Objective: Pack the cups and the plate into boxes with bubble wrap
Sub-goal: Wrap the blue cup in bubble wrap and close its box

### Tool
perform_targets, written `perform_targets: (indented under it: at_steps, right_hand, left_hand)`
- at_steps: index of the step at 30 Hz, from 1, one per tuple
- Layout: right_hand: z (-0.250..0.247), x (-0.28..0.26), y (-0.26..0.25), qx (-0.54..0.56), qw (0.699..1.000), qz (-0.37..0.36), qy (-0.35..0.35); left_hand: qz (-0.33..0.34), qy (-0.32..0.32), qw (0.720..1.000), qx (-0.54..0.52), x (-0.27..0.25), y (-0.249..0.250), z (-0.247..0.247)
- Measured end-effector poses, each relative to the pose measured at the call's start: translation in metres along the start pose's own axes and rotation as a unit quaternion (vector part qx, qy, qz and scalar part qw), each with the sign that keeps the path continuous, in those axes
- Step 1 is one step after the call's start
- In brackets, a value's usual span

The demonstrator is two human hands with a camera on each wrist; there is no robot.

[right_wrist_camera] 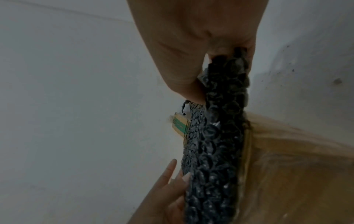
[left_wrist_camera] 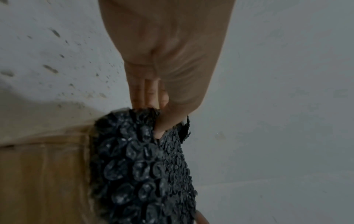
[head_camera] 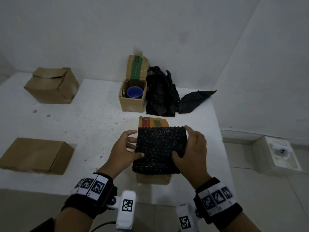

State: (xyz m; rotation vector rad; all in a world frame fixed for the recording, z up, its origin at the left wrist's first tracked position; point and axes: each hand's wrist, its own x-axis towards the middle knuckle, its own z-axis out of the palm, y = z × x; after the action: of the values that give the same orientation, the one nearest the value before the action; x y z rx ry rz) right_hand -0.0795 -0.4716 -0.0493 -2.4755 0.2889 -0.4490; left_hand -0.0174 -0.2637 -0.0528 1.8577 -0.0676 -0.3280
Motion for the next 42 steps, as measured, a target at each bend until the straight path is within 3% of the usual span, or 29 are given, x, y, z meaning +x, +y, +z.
perform_targets:
  at_steps: [2, 4, 7, 9, 18, 27, 31, 34, 37, 42]
  right_hand:
    - [0.002, 0.004, -0.016, -0.051, 0.986, -0.161, -0.010]
    - [0.013, 0.008, -0.026, -0.089, 0.951, -0.263, -0.133]
    - [0.036, 0.010, -0.021, -0.145, 0.894, -0.284, -0.314]
    - [0.045, 0.008, -0.015, -0.172, 0.876, -0.280, -0.352]
    - [0.054, 0.024, -0.024, -0.265, 0.820, -0.281, -0.423]
    - [0.077, 0.026, -0.040, -0.283, 0.845, -0.275, -0.360]
    - [0.075, 0.027, -0.043, -0.281, 0.844, -0.261, -0.374]
    - [0.062, 0.033, -0.053, -0.245, 0.836, -0.246, -0.425]
    - [0.041, 0.045, -0.065, -0.200, 0.809, -0.266, -0.484]
    - [0.019, 0.059, -0.049, -0.261, 0.790, -0.321, -0.452]
  left_hand:
    - [0.010, -0.005, 1.000, 0.010, 0.000, -0.004, -0.001]
    - [0.011, -0.007, 1.000, 0.009, -0.001, -0.009, -0.001]
    - [0.009, -0.009, 1.000, -0.002, -0.003, -0.017, 0.001]
    - [0.008, -0.020, 1.000, -0.014, -0.006, -0.020, 0.002]
    - [-0.094, -0.090, 0.963, -0.237, -0.010, -0.024, 0.004]
    - [-0.109, -0.076, 0.979, -0.156, -0.021, -0.017, 0.015]
    - [-0.125, -0.068, 0.976, -0.167, -0.023, -0.012, 0.015]
    - [-0.125, -0.064, 0.974, -0.176, -0.024, -0.009, 0.014]
    - [-0.125, -0.070, 0.973, -0.181, -0.025, -0.009, 0.013]
    - [-0.136, -0.079, 0.973, -0.171, -0.028, -0.009, 0.014]
